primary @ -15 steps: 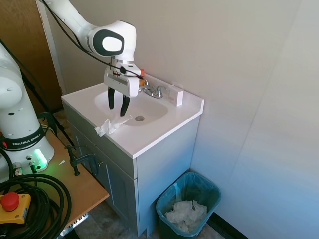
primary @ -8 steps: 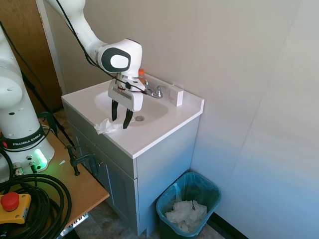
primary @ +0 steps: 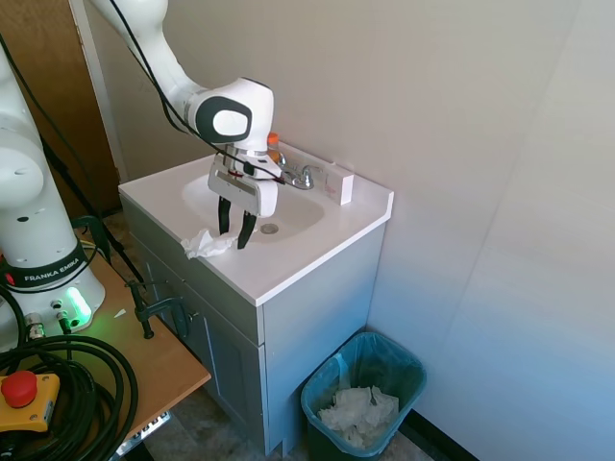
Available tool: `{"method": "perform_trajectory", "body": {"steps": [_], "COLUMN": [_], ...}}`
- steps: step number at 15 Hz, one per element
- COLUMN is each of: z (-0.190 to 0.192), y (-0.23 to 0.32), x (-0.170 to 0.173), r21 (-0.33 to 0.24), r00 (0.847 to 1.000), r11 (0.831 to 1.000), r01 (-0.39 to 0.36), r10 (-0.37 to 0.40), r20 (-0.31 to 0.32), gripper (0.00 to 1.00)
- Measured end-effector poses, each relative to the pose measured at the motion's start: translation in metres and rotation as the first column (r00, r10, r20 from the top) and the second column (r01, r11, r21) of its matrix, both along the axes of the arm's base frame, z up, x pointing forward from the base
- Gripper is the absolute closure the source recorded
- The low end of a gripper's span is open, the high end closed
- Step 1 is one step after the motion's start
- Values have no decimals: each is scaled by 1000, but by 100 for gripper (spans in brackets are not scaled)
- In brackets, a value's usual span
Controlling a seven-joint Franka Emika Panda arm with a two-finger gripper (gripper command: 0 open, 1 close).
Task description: Throw the tissue in the trash bin
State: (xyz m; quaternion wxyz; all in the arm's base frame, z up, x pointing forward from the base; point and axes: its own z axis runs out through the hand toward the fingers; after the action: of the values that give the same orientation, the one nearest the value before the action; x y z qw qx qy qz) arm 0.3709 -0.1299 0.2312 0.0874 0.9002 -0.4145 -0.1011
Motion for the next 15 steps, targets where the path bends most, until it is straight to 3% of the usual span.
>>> {"method": "perform_trajectory", "body": {"steps": [12,15], "z": [-1,18], "y": [4,0], "x": [4,6], "r21": [21,33], "r00": [999,998], "r11": [999,999], "r01": [25,16], "r10": [-25,-19], "r20": [31,68], "gripper": [100,100]}}
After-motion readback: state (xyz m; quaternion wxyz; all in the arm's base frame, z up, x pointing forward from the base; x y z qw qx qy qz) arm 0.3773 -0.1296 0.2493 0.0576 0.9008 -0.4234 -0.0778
